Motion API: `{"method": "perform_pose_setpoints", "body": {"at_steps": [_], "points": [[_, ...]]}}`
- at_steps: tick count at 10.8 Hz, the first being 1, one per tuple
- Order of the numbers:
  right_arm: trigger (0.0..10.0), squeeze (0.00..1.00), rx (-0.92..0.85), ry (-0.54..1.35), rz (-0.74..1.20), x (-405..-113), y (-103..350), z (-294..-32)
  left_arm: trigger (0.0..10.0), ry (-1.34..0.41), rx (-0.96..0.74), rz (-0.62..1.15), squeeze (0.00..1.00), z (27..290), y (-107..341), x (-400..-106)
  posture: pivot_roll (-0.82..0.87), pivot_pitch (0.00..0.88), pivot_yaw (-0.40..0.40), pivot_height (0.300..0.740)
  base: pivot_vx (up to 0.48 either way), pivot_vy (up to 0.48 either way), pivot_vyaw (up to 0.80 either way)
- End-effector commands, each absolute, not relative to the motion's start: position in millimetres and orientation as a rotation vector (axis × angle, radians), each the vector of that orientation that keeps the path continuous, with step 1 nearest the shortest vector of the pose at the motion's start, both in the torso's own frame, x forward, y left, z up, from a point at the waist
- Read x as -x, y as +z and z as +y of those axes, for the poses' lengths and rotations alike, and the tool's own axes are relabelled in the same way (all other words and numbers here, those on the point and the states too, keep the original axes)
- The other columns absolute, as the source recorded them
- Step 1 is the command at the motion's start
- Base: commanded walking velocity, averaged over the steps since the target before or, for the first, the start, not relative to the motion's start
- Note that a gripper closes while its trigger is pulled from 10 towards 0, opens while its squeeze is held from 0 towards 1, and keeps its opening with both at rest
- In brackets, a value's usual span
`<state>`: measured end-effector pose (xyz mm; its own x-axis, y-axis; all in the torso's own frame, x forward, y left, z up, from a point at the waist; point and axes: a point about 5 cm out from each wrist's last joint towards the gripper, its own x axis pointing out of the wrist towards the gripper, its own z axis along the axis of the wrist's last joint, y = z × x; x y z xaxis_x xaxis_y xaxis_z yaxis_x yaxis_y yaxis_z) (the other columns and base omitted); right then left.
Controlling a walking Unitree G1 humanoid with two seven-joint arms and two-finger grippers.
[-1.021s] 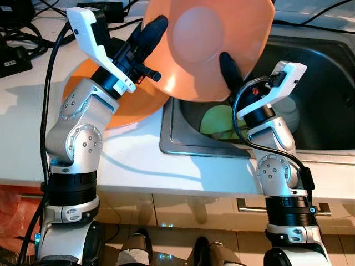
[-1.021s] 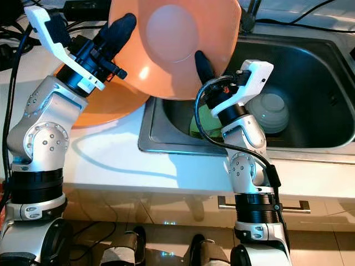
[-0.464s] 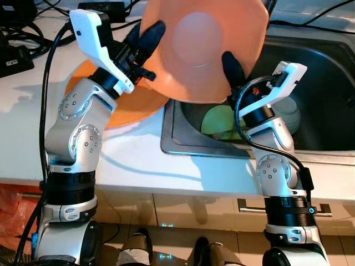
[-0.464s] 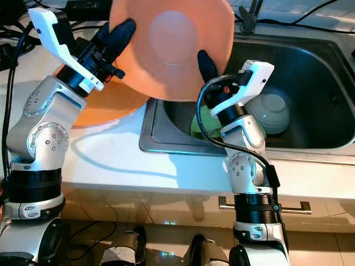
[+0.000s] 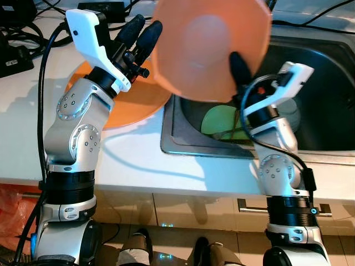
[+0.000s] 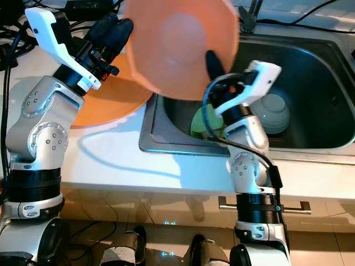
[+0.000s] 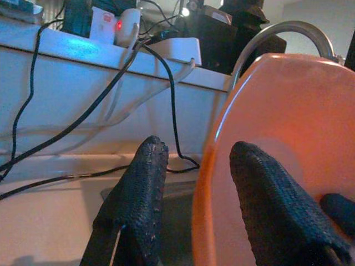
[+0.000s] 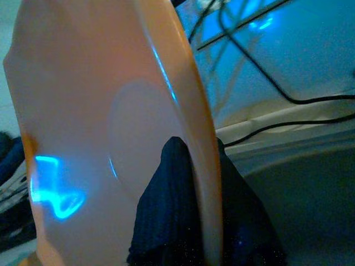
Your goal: Kitchen organization
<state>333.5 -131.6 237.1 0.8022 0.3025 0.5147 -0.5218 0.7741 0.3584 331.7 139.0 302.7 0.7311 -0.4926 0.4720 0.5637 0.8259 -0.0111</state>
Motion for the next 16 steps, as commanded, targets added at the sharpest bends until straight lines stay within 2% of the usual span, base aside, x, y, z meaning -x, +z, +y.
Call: {"method": "perform_pose_setpoints", "body": {"at_steps": [1, 2, 6, 7, 8, 11, 14, 16], "points": [[0.0, 0.0, -0.545, 0.425, -0.496, -334.6, 245.4, -138.5, 10.0, -0.589, 0.14, -0.493, 0.0, 136.8, 306.9, -330.3, 0.12, 0.201, -0.016, 0.74, 0.0, 0.0, 0.0], [0.0, 0.0, -0.557, 0.339, -0.519, -336.8, 247.8, -148.1, 10.0, -0.59, 0.141, -0.486, 0.0, 135.7, 304.7, -330.9, 0.12, 0.2, -0.018, 0.74, 0.0, 0.0, 0.0], [0.0, 0.0, -0.497, 0.192, -0.528, -342.5, 247.4, -165.7, 10.0, -0.575, 0.137, -0.487, 0.0, 138.6, 303.7, -331.2, 0.13, 0.198, -0.019, 0.74, 0.0, 0.0, 0.0], [0.5, 0.0, -0.481, 0.164, -0.526, -343.7, 247.0, -167.8, 10.0, -0.572, 0.13, -0.485, 0.0, 139.1, 303.1, -331.5, 0.13, 0.199, -0.018, 0.74, 0.0, 0.0, 0.0], [10.0, 0.0, -0.401, 0.116, -0.515, -345.3, 244.4, -170.3, 10.0, -0.575, 0.126, -0.479, 0.0, 139.0, 301.7, -331.2, 0.12, 0.199, -0.017, 0.74, 0.0, 0.0, 0.0], [10.0, 0.0, -0.261, 0.052, -0.492, -347.8, 238.7, -175.2, 10.0, -0.58, 0.116, -0.469, 0.0, 138.8, 299.8, -330.5, 0.13, 0.199, -0.016, 0.74, 0.0, 0.0, 0.0], [10.0, 0.0, -0.063, 0.097, -0.426, -351.3, 222.7, -162.4, 10.0, -0.591, 0.122, -0.467, 0.0, 136.1, 299.2, -329.3, 0.13, 0.195, -0.014, 0.74, 0.0, 0.0, 0.0], [10.0, 0.0, 0.007, 0.105, -0.39, -353.2, 215.3, -159.1, 10.0, -0.595, 0.121, -0.464, 0.0, 135.7, 298.7, -328.8, 0.13, 0.192, -0.015, 0.74, 0.0, 0.0, 0.0]]}}
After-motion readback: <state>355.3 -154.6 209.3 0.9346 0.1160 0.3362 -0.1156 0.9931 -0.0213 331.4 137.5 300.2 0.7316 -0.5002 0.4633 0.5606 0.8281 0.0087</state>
